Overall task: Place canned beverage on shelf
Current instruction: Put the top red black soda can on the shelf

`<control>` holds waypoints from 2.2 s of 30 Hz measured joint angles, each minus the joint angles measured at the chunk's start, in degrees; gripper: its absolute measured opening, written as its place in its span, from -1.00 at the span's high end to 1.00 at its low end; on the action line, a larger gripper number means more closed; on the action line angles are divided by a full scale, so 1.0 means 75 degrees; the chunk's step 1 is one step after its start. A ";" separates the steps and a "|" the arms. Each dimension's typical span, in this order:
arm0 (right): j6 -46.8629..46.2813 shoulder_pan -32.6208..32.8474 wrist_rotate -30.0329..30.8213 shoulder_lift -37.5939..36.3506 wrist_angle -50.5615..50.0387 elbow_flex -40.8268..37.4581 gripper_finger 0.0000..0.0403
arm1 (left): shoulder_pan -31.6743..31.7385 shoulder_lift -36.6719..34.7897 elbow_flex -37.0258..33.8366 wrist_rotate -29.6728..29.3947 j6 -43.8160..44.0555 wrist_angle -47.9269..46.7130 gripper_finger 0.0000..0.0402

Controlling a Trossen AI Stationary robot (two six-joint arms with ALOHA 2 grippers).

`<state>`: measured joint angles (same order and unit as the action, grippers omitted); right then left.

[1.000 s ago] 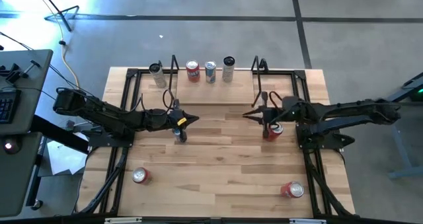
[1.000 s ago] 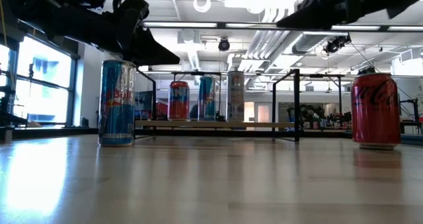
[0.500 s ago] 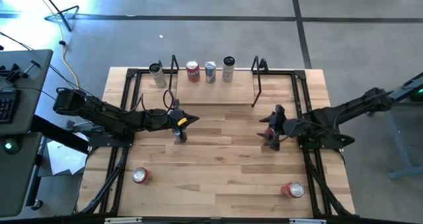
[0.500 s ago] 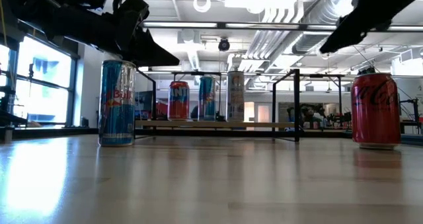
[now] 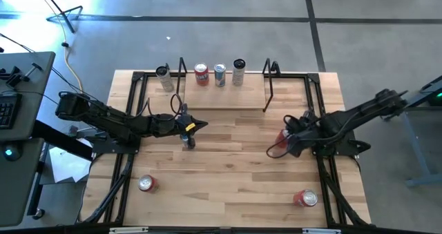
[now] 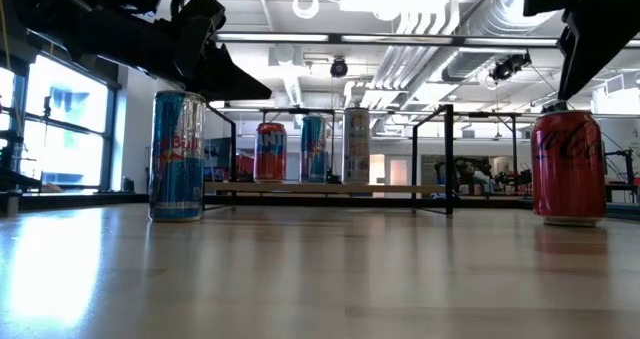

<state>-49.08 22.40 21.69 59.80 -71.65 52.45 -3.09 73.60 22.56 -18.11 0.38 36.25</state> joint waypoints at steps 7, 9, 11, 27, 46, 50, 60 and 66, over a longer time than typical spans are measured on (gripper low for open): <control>-0.0006 -0.0580 -0.0094 0.0333 -0.0059 0.0000 -0.41 | -0.0003 0.0000 0.0000 0.0000 0.0046 -0.0039 1.00; -0.0028 -0.0826 -0.0129 0.0343 -0.0036 0.0000 -0.41 | -0.0003 0.0000 0.0000 0.0000 0.0095 -0.0089 1.00; -0.0031 -0.1060 -0.0281 0.0343 -0.0021 0.0000 -0.41 | -0.0003 0.0000 -0.0001 0.0038 0.0136 -0.0134 1.00; 0.0386 -0.1583 -0.1105 0.0468 0.0395 -0.0198 -0.41 | -0.0003 0.0000 0.0000 0.0172 0.0204 -0.0242 1.00; 0.0156 -0.1589 -0.1154 0.0497 -0.0190 0.0087 -0.41 | -0.0003 0.0000 -0.0001 0.0170 0.0263 -0.0265 1.00; 0.0198 -0.1589 -0.1214 0.0497 0.0186 -0.0106 -0.41 | -0.0003 0.0000 -0.0001 0.0169 0.0265 -0.0265 1.00; 0.0288 -0.1589 -0.1124 0.0497 0.0213 -0.0119 -0.41 | -0.0003 0.0000 0.0000 0.0169 0.0265 -0.0265 1.00; 0.0212 -0.1589 -0.1121 0.0559 0.0272 -0.0119 -0.40 | -0.0003 0.0000 0.0000 0.0169 0.0265 -0.0262 1.00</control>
<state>-47.48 10.48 13.28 63.99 -69.60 51.55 -3.11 73.60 22.57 -16.84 2.37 34.28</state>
